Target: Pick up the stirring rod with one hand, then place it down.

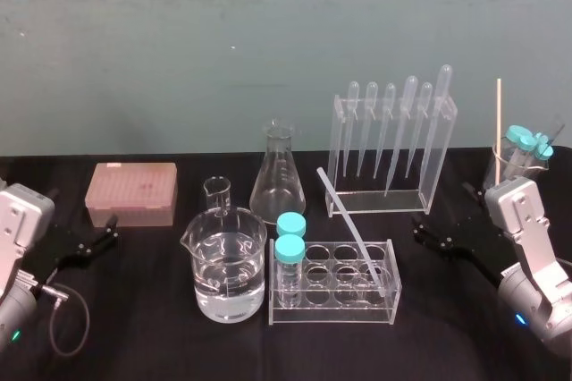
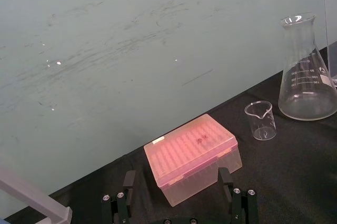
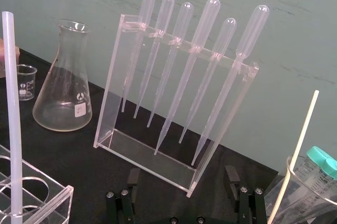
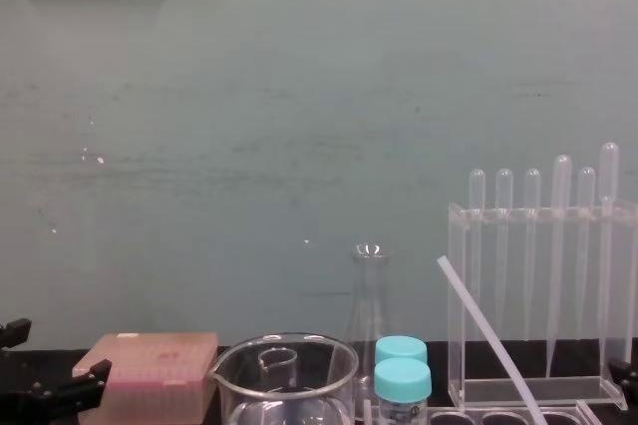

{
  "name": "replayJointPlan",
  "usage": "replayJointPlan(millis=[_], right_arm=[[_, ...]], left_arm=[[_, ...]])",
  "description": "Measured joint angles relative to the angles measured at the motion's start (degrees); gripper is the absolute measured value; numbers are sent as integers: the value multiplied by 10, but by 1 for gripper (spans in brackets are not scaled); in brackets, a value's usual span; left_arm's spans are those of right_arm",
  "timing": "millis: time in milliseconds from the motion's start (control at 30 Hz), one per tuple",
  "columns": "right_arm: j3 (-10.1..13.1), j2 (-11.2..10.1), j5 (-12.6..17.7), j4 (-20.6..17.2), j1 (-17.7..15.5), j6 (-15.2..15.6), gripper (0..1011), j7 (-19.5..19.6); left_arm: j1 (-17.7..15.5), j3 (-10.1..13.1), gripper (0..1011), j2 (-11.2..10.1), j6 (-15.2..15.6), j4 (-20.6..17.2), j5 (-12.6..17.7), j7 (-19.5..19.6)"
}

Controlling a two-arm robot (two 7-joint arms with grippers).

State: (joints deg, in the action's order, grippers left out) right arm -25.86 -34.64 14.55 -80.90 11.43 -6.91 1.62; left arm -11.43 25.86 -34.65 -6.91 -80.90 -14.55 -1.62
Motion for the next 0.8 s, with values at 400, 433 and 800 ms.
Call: replayJointPlan(millis=[400, 433, 800], right_arm=[[0, 0, 0, 0, 0, 0, 1003, 0], [0, 0, 0, 0, 0, 0, 1003, 0], [0, 0, 0, 0, 0, 0, 1003, 0]], left_arm=[[0, 0, 1000, 0, 0, 0, 0, 0], [0, 0, 1000, 0, 0, 0, 0, 0], [0, 0, 1000, 0, 0, 0, 0, 0]])
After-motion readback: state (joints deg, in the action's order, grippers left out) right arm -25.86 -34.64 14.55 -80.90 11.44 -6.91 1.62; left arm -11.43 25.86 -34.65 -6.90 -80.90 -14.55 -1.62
